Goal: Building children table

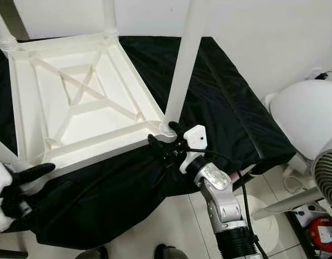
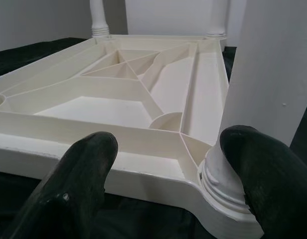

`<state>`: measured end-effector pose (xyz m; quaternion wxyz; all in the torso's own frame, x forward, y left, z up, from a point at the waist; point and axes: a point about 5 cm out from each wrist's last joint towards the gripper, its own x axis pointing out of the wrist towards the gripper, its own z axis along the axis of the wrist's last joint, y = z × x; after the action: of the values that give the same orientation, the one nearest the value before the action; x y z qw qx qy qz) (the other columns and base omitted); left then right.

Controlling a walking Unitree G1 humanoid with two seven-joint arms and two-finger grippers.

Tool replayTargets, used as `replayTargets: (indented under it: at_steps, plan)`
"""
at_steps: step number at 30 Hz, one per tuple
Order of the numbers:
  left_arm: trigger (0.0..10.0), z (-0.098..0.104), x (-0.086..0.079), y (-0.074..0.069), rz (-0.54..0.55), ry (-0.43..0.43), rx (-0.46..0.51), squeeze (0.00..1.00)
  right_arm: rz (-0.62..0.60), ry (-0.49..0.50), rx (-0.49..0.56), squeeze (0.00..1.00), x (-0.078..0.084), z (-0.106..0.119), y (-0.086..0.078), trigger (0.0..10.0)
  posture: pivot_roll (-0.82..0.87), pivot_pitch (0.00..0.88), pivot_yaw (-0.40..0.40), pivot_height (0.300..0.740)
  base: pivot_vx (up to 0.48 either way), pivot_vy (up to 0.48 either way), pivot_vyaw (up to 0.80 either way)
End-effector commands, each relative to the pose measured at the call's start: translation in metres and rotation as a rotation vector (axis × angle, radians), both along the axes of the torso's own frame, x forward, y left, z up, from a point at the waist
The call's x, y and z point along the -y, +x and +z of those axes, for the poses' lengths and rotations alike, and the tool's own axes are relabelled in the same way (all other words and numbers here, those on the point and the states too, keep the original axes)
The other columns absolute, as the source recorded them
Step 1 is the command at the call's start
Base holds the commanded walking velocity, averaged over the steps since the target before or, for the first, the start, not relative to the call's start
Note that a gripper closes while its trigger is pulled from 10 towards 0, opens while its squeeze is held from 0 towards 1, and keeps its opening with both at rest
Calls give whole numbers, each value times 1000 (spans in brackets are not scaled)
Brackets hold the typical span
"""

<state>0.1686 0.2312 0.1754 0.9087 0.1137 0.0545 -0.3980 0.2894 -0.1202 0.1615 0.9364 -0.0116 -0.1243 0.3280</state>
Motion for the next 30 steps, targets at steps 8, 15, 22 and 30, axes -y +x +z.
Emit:
replayTargets:
  at_steps: [8,15,22,30]
  plan:
    - [10000,2,-24,-19,6,93,-72,0,19,-22,-5,0,-3,-2,8,10000,179,147,-110,740,0,0,0]
    - [10000,9,-51,-30,94,183,-102,0,47,-28,-3,0,-7,-1,15,10000,205,144,-126,740,0,0,0]
    - [10000,2,-79,-27,247,228,-122,0,57,-28,-4,0,-9,-3,17,10000,238,146,-124,740,0,0,0]
    - [10000,13,-104,-1,473,286,35,0,53,-4,-8,0,-14,-5,16,10000,237,153,-122,740,0,0,0]
